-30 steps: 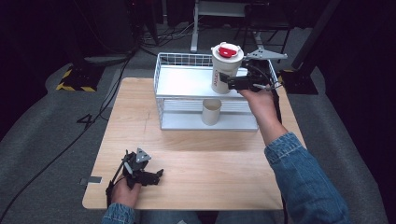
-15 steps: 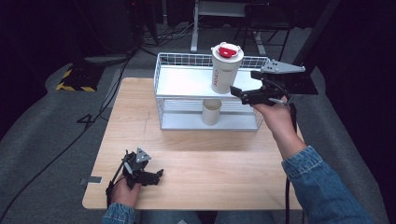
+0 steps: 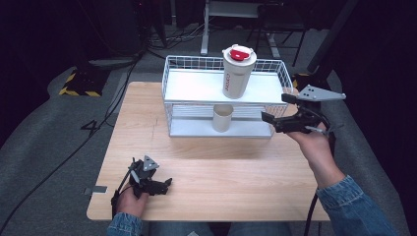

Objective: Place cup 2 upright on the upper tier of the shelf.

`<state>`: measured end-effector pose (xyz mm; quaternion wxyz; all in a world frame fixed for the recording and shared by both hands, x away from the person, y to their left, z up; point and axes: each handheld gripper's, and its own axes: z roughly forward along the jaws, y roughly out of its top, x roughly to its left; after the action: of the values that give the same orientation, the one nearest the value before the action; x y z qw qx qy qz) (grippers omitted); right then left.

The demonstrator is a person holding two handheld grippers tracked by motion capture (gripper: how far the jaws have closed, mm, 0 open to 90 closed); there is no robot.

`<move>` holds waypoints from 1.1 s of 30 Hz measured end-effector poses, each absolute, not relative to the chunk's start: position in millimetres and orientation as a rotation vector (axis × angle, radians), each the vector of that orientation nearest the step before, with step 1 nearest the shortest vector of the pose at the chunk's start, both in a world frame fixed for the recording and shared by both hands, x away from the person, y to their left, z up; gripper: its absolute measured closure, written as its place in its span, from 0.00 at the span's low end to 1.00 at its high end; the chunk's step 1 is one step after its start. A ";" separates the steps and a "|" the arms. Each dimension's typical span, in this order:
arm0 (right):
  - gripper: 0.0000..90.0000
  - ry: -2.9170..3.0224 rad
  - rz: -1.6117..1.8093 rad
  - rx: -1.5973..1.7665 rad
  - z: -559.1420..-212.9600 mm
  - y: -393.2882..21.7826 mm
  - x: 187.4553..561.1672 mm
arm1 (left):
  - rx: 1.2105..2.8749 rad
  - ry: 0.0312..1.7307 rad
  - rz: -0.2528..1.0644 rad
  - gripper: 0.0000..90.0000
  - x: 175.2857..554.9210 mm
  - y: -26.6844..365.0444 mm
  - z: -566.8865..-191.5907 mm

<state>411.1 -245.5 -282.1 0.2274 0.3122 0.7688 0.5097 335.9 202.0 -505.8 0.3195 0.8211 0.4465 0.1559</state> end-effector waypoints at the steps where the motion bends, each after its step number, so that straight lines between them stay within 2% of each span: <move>1: 0.02 2.118 1.404 0.860 -282.1 -245.5 411.1 | 2.159 1.174 0.410 0.00 335.9 202.0 -505.8; 6: 0.03 2.121 1.361 0.882 -300.9 -270.5 394.7 | 2.161 1.174 0.416 0.00 338.1 202.5 -505.5; 12: 0.17 2.154 1.369 0.899 -318.4 -292.7 381.2 | 2.169 1.165 0.408 0.00 340.7 204.5 -505.3; 33: 0.17 2.184 1.326 1.056 -393.5 -334.2 345.7 | 2.156 1.181 0.417 0.00 344.4 202.2 -505.7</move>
<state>345.7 -334.2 -393.5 0.1875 0.3753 0.7760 0.4710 344.4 202.2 -505.7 0.3183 0.8196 0.4491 0.1587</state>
